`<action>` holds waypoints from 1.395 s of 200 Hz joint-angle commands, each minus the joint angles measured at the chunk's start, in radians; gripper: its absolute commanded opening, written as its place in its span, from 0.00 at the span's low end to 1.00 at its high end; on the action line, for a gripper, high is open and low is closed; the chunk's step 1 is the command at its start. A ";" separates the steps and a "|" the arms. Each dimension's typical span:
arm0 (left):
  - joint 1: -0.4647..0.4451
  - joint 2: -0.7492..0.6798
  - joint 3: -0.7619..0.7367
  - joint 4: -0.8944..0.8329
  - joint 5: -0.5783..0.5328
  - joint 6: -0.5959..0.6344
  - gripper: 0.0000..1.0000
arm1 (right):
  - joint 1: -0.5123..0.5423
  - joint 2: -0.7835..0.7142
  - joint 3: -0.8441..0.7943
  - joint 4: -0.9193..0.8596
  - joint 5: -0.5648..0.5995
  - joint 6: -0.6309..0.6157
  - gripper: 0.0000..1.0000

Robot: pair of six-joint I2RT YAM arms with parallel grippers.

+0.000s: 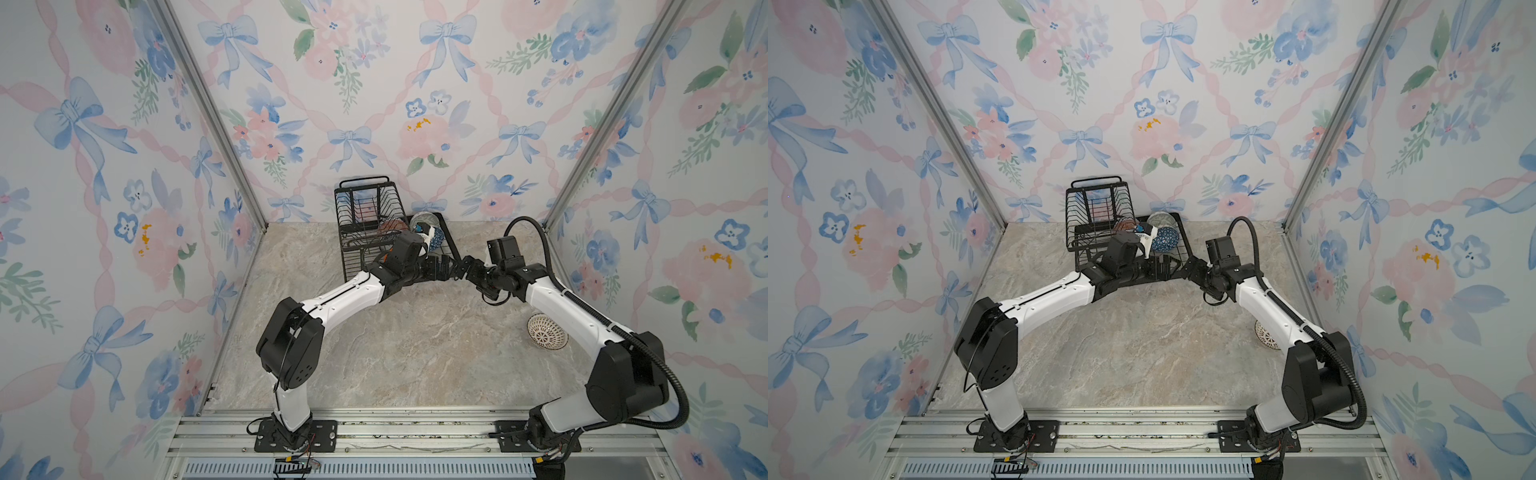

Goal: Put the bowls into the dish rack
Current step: 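Move the right gripper to the white bowl while the left holds near the rack, then lower the right gripper onto the white maroon-patterned bowl rim and grip it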

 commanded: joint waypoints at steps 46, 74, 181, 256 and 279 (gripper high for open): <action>-0.032 0.069 0.062 0.096 0.096 0.002 0.98 | -0.191 0.069 0.059 -0.132 -0.266 -0.015 0.97; -0.038 0.080 0.070 0.097 0.133 0.010 0.98 | -0.206 0.001 0.031 -0.162 -0.186 -0.008 0.97; -0.044 0.013 -0.057 0.186 0.231 -0.025 0.98 | -0.197 -0.295 -0.096 -0.379 0.047 0.013 0.97; -0.079 0.022 -0.065 0.187 0.297 -0.037 0.98 | -0.480 -0.392 -0.164 -0.564 0.102 -0.165 0.99; -0.083 0.024 -0.068 0.166 0.308 -0.048 0.98 | -0.615 -0.403 -0.196 -0.561 0.114 -0.223 0.98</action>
